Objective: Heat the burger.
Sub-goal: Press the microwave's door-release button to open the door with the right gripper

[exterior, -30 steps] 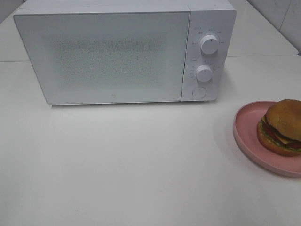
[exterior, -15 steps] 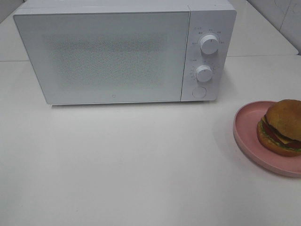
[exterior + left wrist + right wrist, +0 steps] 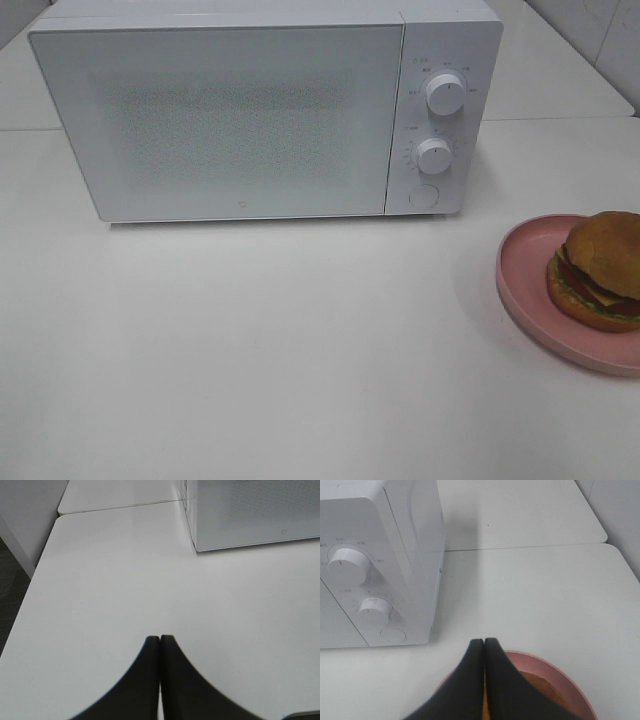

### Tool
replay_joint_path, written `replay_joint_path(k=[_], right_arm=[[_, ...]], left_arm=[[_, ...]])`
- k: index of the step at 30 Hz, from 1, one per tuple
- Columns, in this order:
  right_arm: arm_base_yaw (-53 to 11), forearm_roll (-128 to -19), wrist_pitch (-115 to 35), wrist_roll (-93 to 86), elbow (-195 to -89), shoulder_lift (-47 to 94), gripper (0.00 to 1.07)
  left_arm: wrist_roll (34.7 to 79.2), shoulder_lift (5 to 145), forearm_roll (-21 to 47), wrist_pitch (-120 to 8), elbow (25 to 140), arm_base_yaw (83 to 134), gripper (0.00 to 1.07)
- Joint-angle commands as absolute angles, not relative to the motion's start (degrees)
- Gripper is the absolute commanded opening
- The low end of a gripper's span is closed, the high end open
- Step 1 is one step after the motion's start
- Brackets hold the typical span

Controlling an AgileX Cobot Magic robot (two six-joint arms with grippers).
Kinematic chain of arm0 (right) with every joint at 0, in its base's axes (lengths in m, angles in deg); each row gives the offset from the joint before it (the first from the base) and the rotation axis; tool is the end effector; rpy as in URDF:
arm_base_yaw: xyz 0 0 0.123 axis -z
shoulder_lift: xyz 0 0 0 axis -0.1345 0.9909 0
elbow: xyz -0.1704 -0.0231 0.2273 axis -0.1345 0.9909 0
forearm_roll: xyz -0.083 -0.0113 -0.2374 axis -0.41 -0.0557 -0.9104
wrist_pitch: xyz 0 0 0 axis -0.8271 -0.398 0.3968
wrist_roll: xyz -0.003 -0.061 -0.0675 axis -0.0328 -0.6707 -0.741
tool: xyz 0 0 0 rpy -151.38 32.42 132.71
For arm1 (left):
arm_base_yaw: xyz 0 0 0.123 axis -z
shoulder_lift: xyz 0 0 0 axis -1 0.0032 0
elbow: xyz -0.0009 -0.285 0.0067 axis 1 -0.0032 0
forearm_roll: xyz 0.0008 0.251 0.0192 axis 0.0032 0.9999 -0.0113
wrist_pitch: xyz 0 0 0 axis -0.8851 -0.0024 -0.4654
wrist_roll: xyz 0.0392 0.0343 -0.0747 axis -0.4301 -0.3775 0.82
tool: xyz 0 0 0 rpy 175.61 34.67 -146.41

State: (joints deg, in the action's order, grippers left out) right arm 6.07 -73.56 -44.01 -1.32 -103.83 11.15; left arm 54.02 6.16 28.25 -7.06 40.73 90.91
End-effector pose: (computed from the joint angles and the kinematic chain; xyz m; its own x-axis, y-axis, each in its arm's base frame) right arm 0.2004 0.0058 0.2721 -0.3775 -0.0481 -0.9248 -0.0430 0.9985 -0.0344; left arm -0.0051 0.0008 0.2782 -0.4363 0.1294 -0.8904 0.0654 0.9915 0.1121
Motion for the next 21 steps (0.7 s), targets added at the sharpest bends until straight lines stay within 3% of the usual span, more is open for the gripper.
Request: replay_joint_path(k=[1, 4, 14, 21], right_arm=[[6.36, -74.01, -41.09, -0.69, -104.40, 12.58, 0.00], [6.01, -74.01, -40.92, -0.40, -104.40, 13.16, 0.00], [-11.23, -74.01, -32.72, 3.66, -104.46, 23.93, 0.00], [-17.59, -74.01, -27.85, 7.16, -105.32, 30.46, 0.00]], left_arm=[[54.02, 4.90, 27.74, -7.92, 40.50, 91.02, 0.00], [54.02, 4.90, 27.74, -7.92, 40.50, 91.02, 0.00], [54.02, 4.90, 27.74, -7.92, 40.50, 91.02, 0.00], [54.02, 4.90, 27.74, -7.92, 40.50, 91.02, 0.00]])
